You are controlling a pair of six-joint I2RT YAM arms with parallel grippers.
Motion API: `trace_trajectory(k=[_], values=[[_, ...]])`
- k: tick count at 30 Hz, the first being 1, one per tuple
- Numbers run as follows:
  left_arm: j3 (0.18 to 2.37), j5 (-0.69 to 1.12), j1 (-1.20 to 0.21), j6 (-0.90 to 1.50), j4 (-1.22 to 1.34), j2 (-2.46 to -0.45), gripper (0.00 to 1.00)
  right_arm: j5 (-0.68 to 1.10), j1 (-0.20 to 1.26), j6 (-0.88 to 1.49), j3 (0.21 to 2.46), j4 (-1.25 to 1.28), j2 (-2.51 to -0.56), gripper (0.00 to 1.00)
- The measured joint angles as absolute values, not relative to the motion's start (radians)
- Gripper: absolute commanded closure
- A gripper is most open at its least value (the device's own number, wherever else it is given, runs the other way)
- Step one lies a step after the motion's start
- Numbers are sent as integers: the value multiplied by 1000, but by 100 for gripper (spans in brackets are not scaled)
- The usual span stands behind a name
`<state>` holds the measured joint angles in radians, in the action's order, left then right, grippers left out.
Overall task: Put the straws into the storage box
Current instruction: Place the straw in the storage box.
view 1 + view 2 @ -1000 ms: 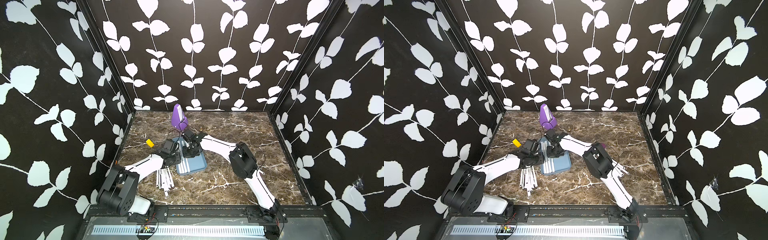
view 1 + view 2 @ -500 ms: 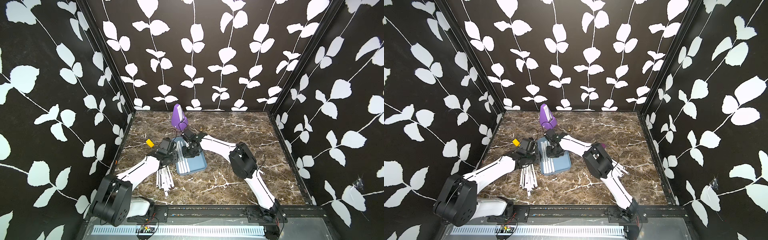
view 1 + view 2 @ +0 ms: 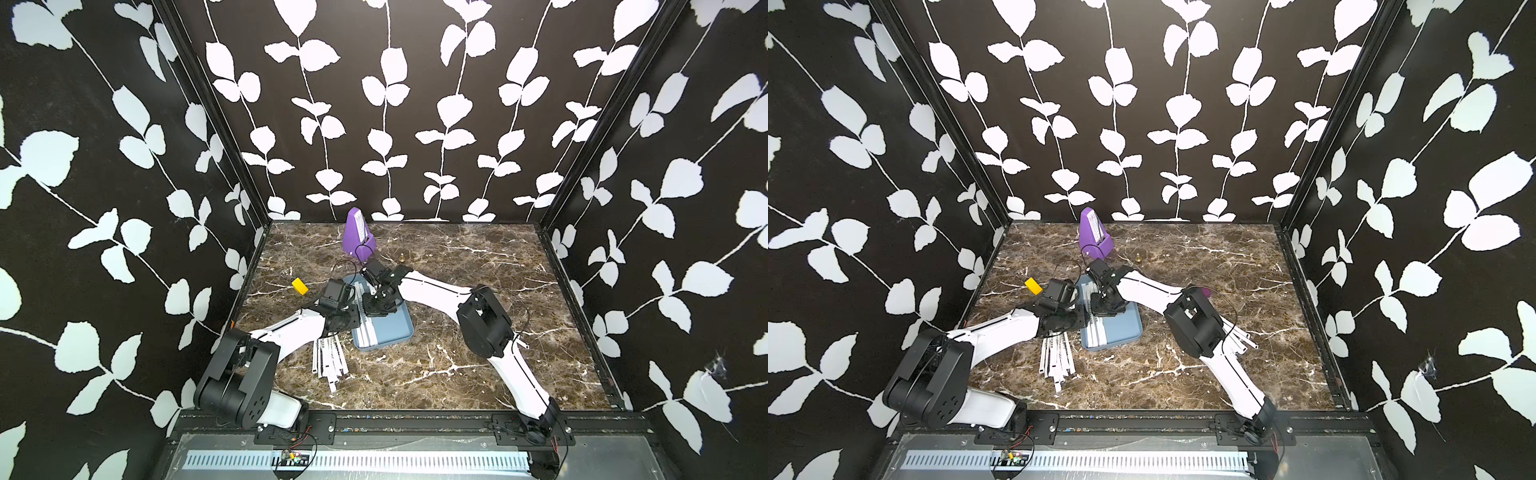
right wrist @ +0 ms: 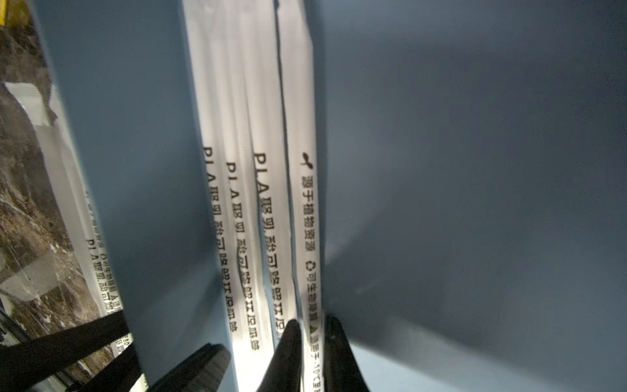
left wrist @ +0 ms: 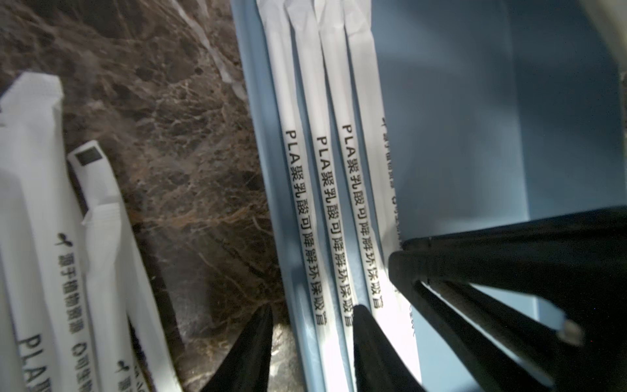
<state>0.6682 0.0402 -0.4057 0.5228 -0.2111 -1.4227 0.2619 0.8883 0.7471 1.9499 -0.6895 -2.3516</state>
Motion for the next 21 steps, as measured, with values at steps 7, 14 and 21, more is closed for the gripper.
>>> trace_trajectory(k=[7,14,21], values=[[725,-48,-406,486,-373,-1309,39,250,838,678,1774,-689,-2119,73],[816,-189,-405,429,-551,-1158,23,123,639,479,1370,-753,-1714,75],[823,-183,-446,453,-570,-1122,22,8,496,336,1138,-879,-1659,71]])
